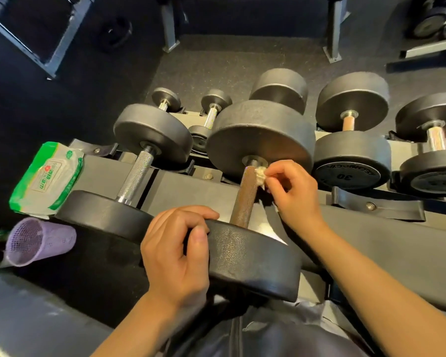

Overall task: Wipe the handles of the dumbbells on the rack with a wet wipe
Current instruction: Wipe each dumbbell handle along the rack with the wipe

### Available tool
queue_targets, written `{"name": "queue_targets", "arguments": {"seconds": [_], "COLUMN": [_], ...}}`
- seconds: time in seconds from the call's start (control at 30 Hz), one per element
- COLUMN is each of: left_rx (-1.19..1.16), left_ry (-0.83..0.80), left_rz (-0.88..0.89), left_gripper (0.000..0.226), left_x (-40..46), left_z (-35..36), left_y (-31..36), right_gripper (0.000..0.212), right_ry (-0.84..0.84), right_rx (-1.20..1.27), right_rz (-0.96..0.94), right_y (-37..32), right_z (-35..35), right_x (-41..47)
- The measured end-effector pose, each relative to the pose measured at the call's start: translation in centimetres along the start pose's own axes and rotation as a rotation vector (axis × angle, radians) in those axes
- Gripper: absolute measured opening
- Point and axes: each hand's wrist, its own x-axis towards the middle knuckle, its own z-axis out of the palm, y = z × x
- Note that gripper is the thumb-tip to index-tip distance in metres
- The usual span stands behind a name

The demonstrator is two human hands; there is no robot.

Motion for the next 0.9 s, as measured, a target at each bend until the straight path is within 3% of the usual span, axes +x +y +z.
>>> {"name": "queue_targets", "arguments": {"seconds": [0.07,0.13,0.27,0.43,0.5,0.57,0.67,0.77,0.9], "left_rx": [-0.012,-0.013,0.013,0.045,0.043,0.017,-0.181,-0.402,-0.147], "left_ry": [-0.002,-0.004,-0.011,-0.032,-0.065,-0.128,-0.255,-0.296,-0.277], "left_rz": [0.003,0.01,0.009,-0.003,-0.033,-0.116,-0.3,-0.355,-0.15], "left_gripper": [0.018,0.018,0.017,0.015,0.012,0.009,0.012,0.017,0.016], "left_x": [-0.1,0.0,0.3,0.4,0.5,0.7,1.3,2.7,5.1], "left_z": [0.0,0.0,0.1,0.0,-0.1,-0.4,-1.3,-3.5,-9.3], "left_y": [0.0,0.0,0.4,0.9,0.9,1.1,1.1,-0.2,-4.9], "right_gripper": [0.018,0.025,0.037,0.026,0.02,0.02,0.015,0.015,0.02], "right_ry": [0.078,0.038,-0.3,-0.609,-0.675,-0.638,-0.531,-0.589,-0.713], "right_rx": [0.032,0.206,0.292,0.395,0.41,0.459,0.354,0.133,-0.153], "right_rz": [0.111,0.251,0.237,0.245,0.243,0.281,0.24,0.121,-0.034], "right_y": [0.3,-0.1,-0.4,-1.6,-2.6,-3.8,-6.4,-9.7,-13.4], "right_z": [0.9,1.2,0.0,-2.4,-2.7,-3.0,-3.1,-1.0,4.8], "right_x": [-0.3,-1.2,-3.4,-3.0,-2.6,-1.6,1.7,5.3,8.7]}}
